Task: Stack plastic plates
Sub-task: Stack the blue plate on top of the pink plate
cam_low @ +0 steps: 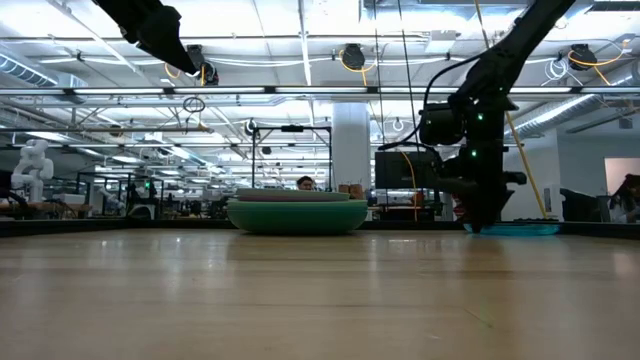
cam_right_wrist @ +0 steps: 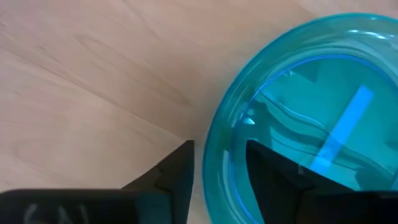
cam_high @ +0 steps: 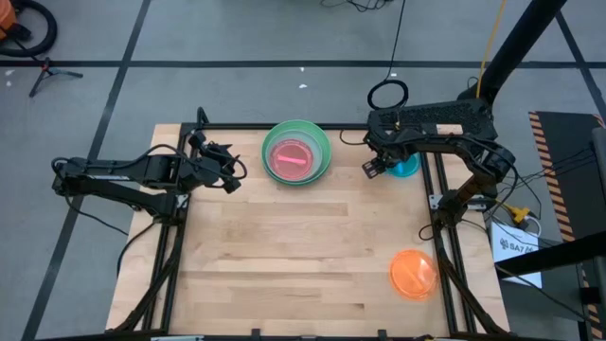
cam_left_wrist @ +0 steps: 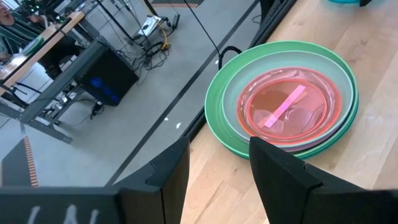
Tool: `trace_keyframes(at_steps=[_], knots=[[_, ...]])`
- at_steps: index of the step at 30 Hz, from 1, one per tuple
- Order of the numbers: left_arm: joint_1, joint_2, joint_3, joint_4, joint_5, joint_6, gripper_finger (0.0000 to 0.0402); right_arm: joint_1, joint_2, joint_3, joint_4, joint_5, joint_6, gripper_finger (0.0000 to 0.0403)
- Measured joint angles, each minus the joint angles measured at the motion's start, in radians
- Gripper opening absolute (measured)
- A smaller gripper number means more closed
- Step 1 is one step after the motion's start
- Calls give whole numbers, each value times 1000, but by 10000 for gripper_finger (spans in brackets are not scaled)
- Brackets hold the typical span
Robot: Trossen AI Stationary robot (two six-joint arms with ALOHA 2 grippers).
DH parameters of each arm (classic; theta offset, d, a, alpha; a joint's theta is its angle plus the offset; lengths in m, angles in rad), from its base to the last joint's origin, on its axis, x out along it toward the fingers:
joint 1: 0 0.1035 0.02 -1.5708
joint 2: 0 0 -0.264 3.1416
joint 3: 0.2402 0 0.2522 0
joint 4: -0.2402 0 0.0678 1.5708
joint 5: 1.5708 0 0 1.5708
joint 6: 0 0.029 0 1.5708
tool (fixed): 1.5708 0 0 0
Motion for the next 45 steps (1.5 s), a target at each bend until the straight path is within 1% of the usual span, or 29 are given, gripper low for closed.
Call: trace_keyframes(at_steps=[6, 23, 32, 40, 45], knots=[[0, 0, 0, 2, 0, 5, 173, 1, 0, -17, 41, -1, -17, 112], [0, 0, 0, 4, 1, 9, 173, 2, -1, -21, 59, -1, -24, 7], [0, 0, 0, 4, 1, 9, 173, 16, -32, -4, 41, -1, -55, 2], [0, 0, 0, 4, 1, 8, 173, 78, -56, 79, 42, 2, -89, 1], [0, 0, 0, 4, 1, 7, 173, 134, -56, 160, 40, 53, -127, 1]])
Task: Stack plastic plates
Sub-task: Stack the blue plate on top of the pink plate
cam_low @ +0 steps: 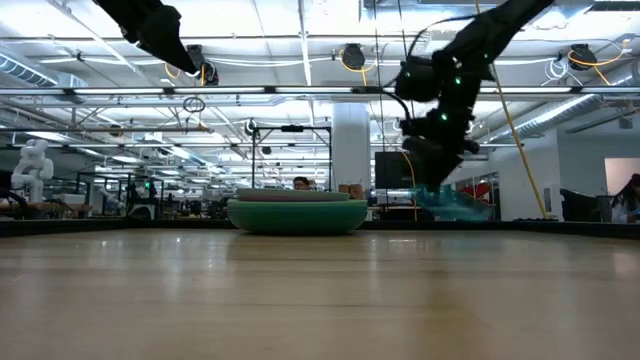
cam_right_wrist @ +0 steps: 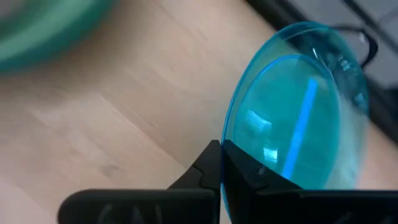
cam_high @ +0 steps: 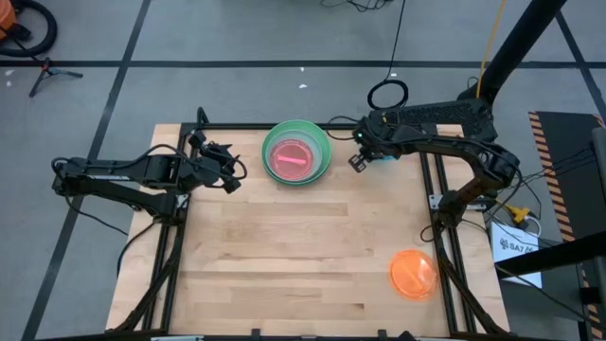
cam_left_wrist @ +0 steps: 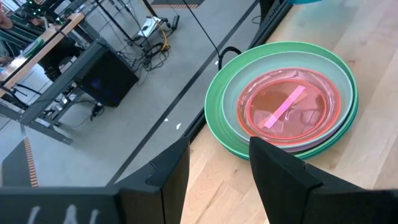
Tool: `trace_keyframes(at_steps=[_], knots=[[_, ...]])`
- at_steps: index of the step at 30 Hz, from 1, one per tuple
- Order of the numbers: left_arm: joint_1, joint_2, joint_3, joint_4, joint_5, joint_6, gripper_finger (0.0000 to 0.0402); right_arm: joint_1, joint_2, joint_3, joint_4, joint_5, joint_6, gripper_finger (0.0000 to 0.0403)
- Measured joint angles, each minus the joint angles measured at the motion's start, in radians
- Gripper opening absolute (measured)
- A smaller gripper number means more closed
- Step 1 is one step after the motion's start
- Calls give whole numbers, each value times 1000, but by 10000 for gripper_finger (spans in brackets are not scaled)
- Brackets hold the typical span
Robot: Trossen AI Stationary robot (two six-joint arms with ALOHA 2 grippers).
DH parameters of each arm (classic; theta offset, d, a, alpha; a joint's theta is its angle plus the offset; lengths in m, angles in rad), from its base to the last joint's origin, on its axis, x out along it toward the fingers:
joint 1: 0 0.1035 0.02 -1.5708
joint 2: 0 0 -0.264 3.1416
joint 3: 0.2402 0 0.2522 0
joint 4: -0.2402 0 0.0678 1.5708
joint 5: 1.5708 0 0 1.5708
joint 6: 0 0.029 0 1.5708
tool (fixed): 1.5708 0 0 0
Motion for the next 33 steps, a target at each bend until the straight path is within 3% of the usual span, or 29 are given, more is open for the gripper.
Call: trace_keyframes(at_steps=[9, 16, 27, 33], knots=[[0, 0, 0, 0, 0, -6, 173, 117, 0, 150, 51, 2, -94, 1], [0, 0, 0, 0, 0, -6, 173, 203, 0, 177, 212, -12, -170, 0], [0, 0, 0, 0, 0, -5, 173, 295, 78, 178, 471, -213, -282, 0], [0, 0, 0, 5, 0, 1, 173, 329, 152, 220, 467, -238, -398, 0]])
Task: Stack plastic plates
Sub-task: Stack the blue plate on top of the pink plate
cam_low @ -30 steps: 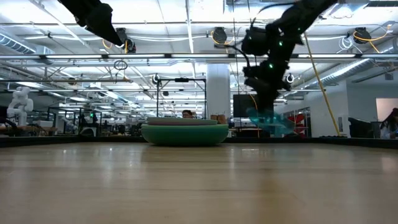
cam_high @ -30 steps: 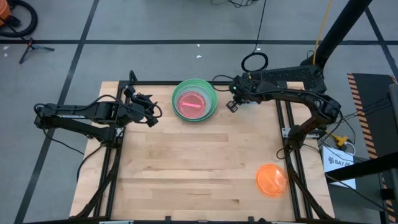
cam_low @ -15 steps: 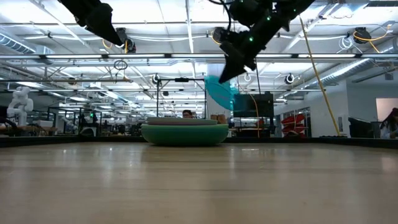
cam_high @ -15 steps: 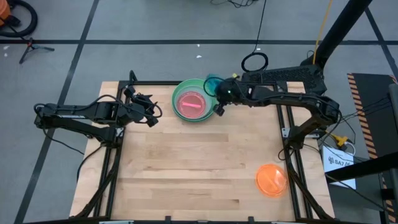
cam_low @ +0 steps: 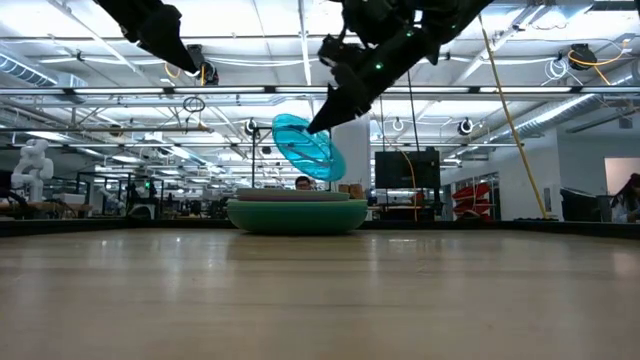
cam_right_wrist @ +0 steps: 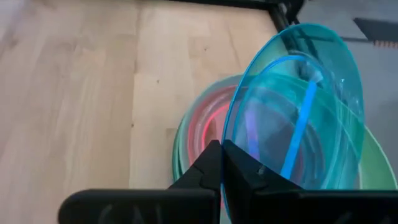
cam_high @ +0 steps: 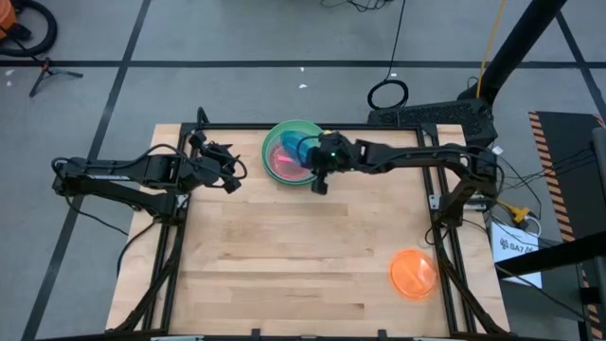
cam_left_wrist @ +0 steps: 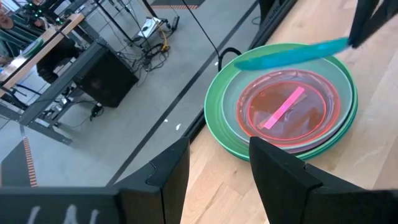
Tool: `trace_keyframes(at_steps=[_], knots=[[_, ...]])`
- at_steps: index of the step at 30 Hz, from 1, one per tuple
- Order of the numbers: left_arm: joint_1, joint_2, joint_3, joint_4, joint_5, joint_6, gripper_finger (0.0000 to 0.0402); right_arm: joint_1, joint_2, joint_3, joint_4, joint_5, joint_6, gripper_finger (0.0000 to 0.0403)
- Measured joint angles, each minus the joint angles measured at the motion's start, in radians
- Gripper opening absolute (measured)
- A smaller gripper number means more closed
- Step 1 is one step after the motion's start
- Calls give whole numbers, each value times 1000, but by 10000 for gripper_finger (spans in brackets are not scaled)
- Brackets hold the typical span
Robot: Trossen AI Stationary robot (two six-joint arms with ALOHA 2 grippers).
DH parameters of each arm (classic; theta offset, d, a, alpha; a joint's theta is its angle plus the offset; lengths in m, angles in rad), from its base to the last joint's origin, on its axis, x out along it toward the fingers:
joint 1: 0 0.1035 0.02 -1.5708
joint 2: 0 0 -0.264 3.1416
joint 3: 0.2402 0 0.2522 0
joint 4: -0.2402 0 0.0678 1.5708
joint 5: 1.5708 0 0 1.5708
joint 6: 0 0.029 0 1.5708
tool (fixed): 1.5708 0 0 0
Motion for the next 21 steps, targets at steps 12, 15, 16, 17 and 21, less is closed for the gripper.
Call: trace_keyframes(at_steps=[12, 15, 16, 17, 21], knots=[[0, 0, 0, 0, 0, -6, 173, 24, 141, 107, -27, 4, -158, 0], [0, 0, 0, -1, 0, -9, 173, 24, 155, 109, -49, 23, -181, 0], [0, 0, 0, -1, 0, -9, 173, 24, 155, 109, -61, 34, -186, 0], [0, 0, 0, -1, 0, -9, 173, 24, 154, 109, -66, 44, -189, 2], [0, 0, 0, -1, 0, -15, 173, 24, 153, 109, -72, 57, -191, 13]])
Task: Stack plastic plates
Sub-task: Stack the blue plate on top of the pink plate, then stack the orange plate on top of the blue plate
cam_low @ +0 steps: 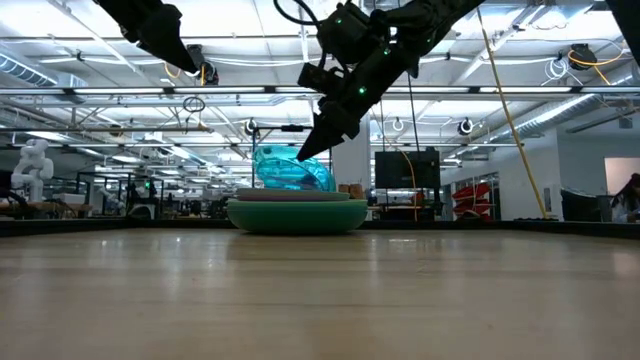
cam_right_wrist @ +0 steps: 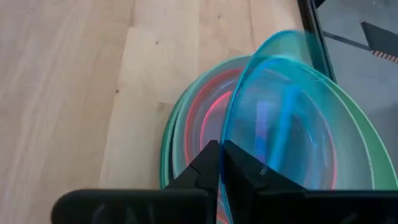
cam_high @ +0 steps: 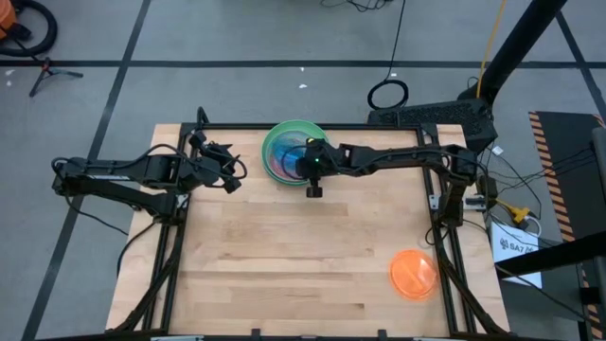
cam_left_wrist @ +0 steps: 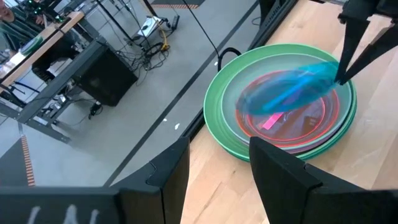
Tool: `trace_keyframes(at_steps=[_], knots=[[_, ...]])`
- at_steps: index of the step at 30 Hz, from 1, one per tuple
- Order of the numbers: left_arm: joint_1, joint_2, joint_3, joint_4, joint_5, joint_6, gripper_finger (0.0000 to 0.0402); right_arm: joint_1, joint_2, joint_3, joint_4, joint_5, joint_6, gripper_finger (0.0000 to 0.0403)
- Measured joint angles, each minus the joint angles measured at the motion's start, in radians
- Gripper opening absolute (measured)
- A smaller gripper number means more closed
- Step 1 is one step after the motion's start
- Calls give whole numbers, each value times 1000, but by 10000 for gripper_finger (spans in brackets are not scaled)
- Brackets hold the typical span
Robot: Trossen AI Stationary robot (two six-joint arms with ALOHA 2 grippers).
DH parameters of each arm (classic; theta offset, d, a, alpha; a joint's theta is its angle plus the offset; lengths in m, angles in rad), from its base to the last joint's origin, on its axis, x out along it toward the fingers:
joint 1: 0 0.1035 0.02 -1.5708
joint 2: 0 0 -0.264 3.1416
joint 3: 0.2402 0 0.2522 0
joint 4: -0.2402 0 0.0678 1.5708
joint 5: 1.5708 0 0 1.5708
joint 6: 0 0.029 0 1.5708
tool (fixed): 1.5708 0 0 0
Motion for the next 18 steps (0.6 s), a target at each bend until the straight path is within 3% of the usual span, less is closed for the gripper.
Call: trace_keyframes(at_steps=[12, 18], knots=[[0, 0, 0, -1, 0, -3, 173, 0, 0, 0, 0, 5, 47, 78], [0, 0, 0, -1, 0, -3, 173, 19, -21, 0, -68, 112, 124, 111]])
